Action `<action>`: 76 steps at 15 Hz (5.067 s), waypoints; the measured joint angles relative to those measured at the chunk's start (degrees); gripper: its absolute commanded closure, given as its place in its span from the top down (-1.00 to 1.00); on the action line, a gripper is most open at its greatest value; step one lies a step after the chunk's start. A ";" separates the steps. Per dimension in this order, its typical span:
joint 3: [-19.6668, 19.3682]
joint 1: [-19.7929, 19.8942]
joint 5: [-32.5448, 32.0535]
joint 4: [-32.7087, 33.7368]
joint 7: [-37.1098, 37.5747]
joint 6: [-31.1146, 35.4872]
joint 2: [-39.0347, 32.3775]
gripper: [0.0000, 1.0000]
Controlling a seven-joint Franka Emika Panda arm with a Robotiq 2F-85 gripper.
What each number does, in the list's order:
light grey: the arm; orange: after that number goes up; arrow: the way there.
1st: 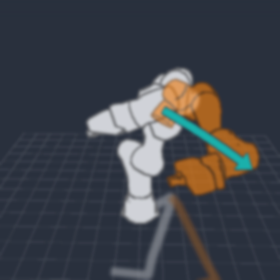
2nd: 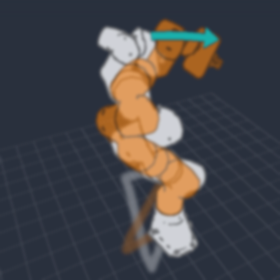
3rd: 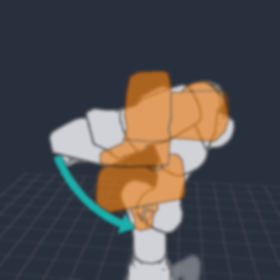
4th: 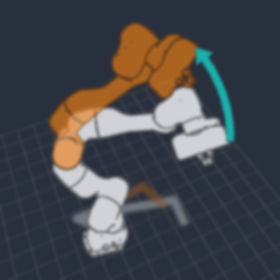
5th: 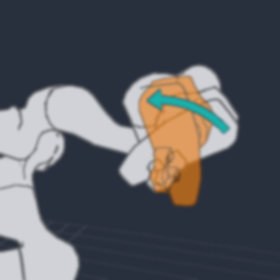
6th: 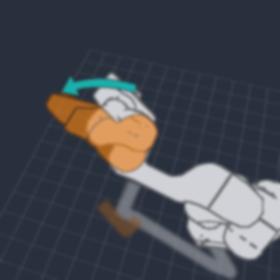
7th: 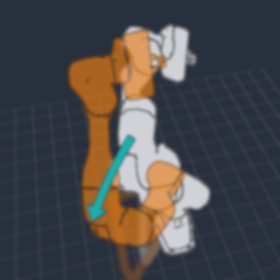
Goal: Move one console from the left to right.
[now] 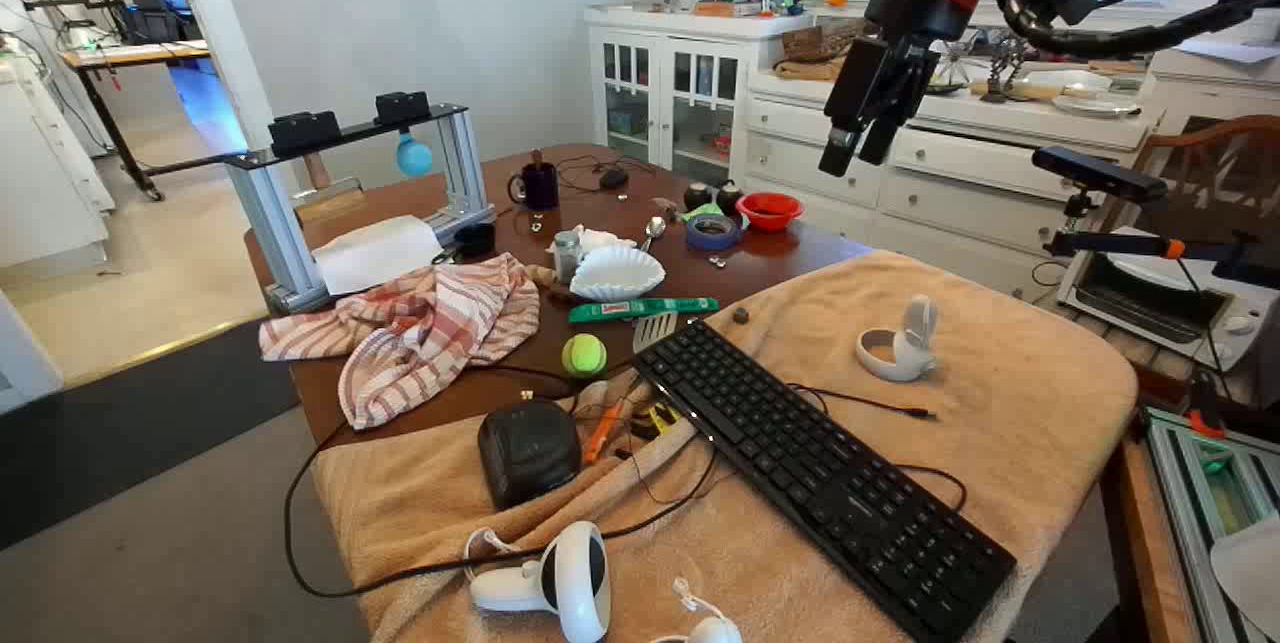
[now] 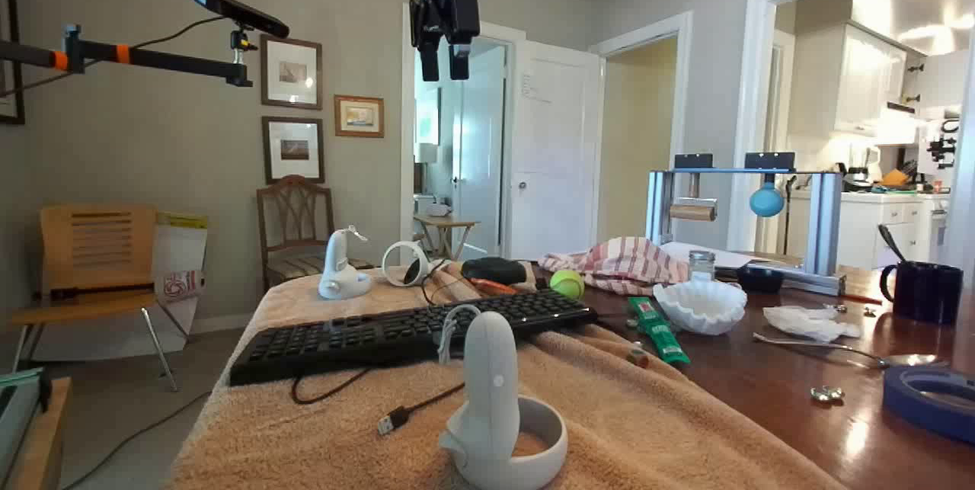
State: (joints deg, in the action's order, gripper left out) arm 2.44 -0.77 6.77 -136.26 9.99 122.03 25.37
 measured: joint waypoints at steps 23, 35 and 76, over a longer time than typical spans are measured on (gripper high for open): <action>6.71 -0.01 -0.10 2.21 16.55 0.50 -5.15 1.00; 13.29 -5.91 0.46 7.48 31.98 0.75 -13.96 1.00; 13.79 -15.47 6.90 10.51 33.38 20.68 -39.38 0.50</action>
State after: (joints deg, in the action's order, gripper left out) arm 16.23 -16.25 13.67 -125.75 43.37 142.71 -14.01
